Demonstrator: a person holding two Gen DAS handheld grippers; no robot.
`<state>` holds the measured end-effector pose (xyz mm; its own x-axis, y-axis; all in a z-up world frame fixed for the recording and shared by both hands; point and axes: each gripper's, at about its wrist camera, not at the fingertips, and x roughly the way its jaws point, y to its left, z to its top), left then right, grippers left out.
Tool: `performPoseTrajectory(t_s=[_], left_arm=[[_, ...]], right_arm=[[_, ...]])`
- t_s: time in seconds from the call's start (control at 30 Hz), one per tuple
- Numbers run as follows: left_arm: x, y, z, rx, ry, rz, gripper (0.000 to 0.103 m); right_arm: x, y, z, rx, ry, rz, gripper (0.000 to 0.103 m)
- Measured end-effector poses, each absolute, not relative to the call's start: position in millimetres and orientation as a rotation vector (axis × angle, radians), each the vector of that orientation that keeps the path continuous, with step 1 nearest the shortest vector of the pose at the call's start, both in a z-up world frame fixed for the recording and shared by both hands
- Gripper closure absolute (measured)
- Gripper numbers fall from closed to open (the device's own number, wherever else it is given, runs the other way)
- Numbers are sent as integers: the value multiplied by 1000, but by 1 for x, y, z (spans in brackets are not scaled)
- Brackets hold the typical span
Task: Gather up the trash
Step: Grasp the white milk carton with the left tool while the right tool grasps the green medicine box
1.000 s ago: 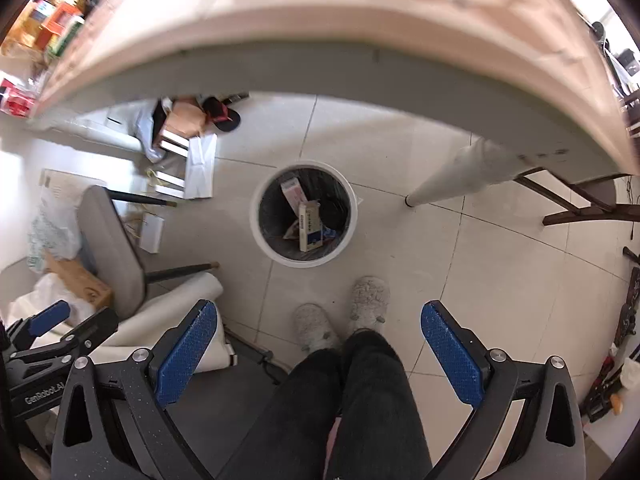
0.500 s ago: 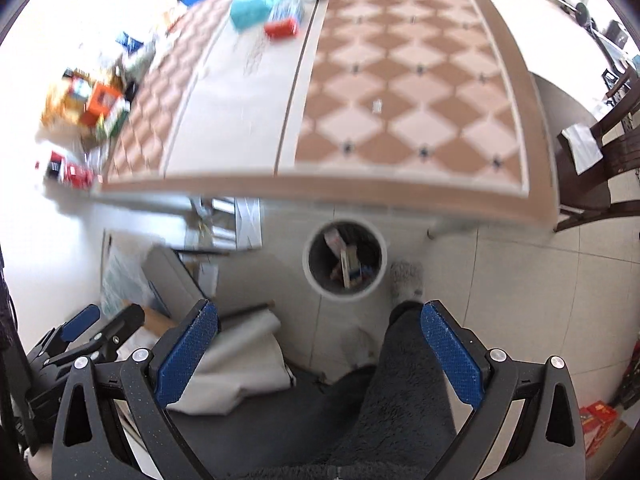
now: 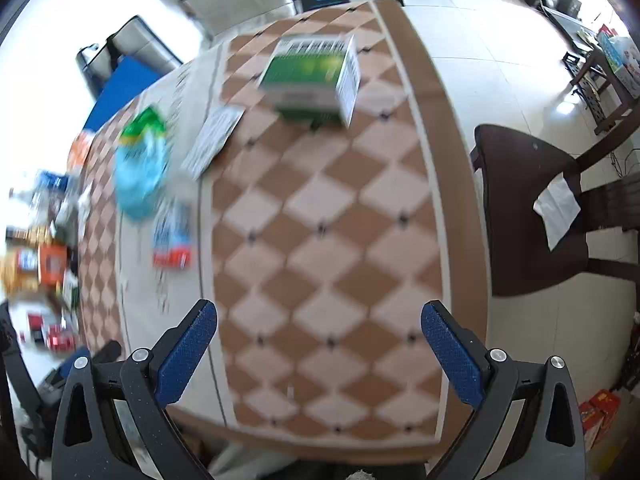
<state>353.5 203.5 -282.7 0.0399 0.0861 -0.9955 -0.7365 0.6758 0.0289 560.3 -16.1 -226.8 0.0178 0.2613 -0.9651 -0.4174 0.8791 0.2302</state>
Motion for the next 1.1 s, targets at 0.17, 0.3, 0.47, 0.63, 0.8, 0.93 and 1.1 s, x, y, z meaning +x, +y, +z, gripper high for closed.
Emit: performPoseTrajectory(t_s=[0.17, 0.3, 0.47, 0.63, 0.8, 0.93, 1.1], left_arm=[[411, 230, -327, -630, 1478, 652, 7], [423, 240, -354, -665, 1535, 658, 23], [414, 244, -364, -745, 1533, 651, 52], [402, 243, -359, -719, 1523, 706, 54], [382, 235, -339, -685, 1469, 745, 54], [372, 220, -311, -635, 1414, 762, 54], [336, 185, -270, -581, 1329, 762, 54]], right_arm=[[656, 36, -251, -69, 1497, 462, 0], [701, 82, -275, -53, 1518, 421, 0], [718, 120, -305, -113, 1567, 389, 0], [711, 130, -321, -185, 1558, 357, 5], [700, 127, -313, -205, 1502, 409, 15], [675, 117, -295, -230, 1454, 470, 15], [625, 91, -268, -232, 1422, 563, 15]])
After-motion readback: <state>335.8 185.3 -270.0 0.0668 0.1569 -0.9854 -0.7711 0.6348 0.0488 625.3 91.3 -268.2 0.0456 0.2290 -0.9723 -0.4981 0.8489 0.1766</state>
